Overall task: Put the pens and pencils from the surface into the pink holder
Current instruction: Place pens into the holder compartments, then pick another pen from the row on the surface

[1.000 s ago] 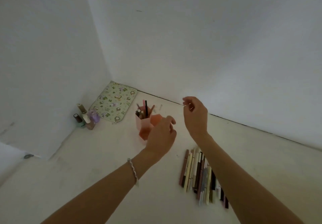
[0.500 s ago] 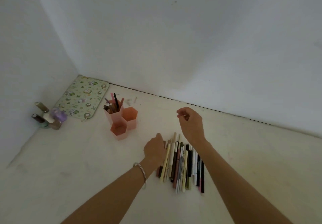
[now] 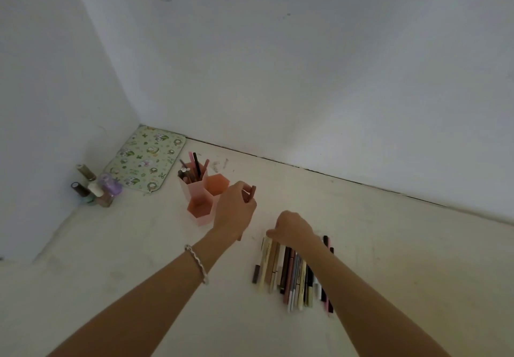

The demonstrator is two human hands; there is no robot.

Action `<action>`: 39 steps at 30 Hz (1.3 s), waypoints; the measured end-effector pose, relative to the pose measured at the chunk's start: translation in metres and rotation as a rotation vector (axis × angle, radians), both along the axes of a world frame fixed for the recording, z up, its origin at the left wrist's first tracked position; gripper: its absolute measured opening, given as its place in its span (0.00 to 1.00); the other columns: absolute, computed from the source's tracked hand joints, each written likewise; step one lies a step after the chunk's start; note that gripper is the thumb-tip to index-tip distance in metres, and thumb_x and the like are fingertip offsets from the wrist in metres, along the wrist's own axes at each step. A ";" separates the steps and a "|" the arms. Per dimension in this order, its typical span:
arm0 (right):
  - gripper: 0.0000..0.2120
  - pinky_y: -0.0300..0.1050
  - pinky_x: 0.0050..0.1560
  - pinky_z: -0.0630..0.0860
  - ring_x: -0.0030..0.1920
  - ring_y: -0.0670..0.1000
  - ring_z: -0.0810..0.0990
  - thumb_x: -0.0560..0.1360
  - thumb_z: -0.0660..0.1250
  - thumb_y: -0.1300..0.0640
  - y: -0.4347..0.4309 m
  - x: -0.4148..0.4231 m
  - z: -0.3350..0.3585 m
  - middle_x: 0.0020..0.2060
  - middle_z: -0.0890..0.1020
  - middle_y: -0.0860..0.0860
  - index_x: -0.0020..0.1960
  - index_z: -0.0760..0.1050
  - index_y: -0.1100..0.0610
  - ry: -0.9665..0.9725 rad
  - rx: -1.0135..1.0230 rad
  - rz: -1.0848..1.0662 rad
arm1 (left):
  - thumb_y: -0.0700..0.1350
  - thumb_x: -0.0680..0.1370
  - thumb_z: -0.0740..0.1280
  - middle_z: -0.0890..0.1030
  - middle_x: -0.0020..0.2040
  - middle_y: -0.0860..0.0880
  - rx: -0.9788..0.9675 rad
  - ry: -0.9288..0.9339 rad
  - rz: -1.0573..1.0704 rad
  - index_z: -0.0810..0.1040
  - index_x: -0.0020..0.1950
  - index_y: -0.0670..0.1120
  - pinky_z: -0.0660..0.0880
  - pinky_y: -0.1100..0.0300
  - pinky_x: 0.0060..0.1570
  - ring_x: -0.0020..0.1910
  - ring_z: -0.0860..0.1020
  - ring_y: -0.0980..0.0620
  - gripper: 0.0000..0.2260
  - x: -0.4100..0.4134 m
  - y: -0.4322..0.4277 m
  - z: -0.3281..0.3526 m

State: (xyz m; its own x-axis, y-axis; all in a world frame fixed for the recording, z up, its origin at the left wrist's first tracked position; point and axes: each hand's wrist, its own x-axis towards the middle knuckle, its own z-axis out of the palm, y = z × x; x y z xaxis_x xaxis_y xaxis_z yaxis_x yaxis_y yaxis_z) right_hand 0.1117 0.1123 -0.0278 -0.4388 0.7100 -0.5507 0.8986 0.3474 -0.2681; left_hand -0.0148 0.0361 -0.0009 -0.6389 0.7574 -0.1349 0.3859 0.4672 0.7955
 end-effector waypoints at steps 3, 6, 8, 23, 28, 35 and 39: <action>0.07 0.44 0.42 0.76 0.40 0.51 0.76 0.75 0.66 0.54 -0.016 -0.006 -0.012 0.39 0.76 0.50 0.44 0.70 0.56 -0.046 0.112 0.063 | 0.40 0.78 0.68 0.80 0.47 0.52 0.097 -0.062 0.027 0.76 0.57 0.47 0.79 0.64 0.45 0.44 0.79 0.57 0.09 -0.006 -0.007 0.005; 0.02 0.43 0.41 0.76 0.39 0.51 0.76 0.75 0.64 0.58 -0.026 -0.015 -0.019 0.39 0.76 0.50 0.47 0.73 0.57 -0.045 0.160 0.048 | 0.39 0.78 0.68 0.79 0.47 0.53 0.166 -0.077 0.030 0.76 0.57 0.48 0.79 0.64 0.45 0.44 0.79 0.57 0.09 -0.007 -0.012 0.008; 0.03 0.41 0.36 0.75 0.36 0.49 0.76 0.75 0.64 0.58 -0.030 -0.019 -0.021 0.35 0.75 0.49 0.43 0.73 0.57 -0.017 0.144 0.005 | 0.39 0.78 0.68 0.78 0.46 0.54 0.201 -0.082 0.029 0.75 0.59 0.48 0.79 0.65 0.45 0.44 0.79 0.57 0.11 -0.006 -0.015 0.011; 0.04 0.37 0.34 0.73 0.35 0.49 0.77 0.74 0.65 0.57 0.004 -0.060 0.076 0.38 0.83 0.54 0.47 0.76 0.58 0.868 0.100 -0.440 | 0.35 0.78 0.65 0.79 0.53 0.46 0.597 0.228 0.376 0.75 0.61 0.43 0.79 0.64 0.48 0.49 0.80 0.52 0.12 -0.109 -0.029 0.047; 0.09 0.30 0.36 0.74 0.38 0.48 0.81 0.79 0.63 0.58 -0.012 -0.078 0.087 0.40 0.83 0.52 0.59 0.70 0.53 1.116 0.187 -0.389 | 0.42 0.76 0.69 0.78 0.56 0.45 0.253 0.552 0.237 0.83 0.50 0.45 0.72 0.47 0.60 0.60 0.73 0.45 0.05 -0.115 -0.042 0.008; 0.07 0.40 0.40 0.76 0.37 0.50 0.80 0.81 0.60 0.57 -0.041 -0.127 0.091 0.42 0.84 0.51 0.59 0.68 0.51 1.246 0.271 -0.201 | 0.36 0.75 0.62 0.77 0.59 0.46 0.375 0.463 0.359 0.78 0.59 0.45 0.68 0.50 0.65 0.62 0.71 0.46 0.14 -0.133 -0.062 0.023; 0.08 0.50 0.46 0.78 0.41 0.51 0.80 0.82 0.57 0.54 -0.046 -0.146 0.060 0.44 0.82 0.52 0.59 0.71 0.50 0.977 0.383 0.030 | 0.33 0.74 0.60 0.75 0.57 0.49 0.462 0.374 0.349 0.77 0.58 0.45 0.74 0.51 0.59 0.57 0.75 0.49 0.15 -0.128 -0.068 0.038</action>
State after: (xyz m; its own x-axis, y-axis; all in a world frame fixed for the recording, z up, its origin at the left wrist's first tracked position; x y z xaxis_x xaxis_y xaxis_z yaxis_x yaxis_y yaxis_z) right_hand -0.0342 0.0663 0.0318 -0.5916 0.7437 0.3115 0.3401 0.5804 -0.7399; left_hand -0.1424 -0.0315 0.0373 -0.7967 0.4256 0.4292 0.5618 0.2594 0.7856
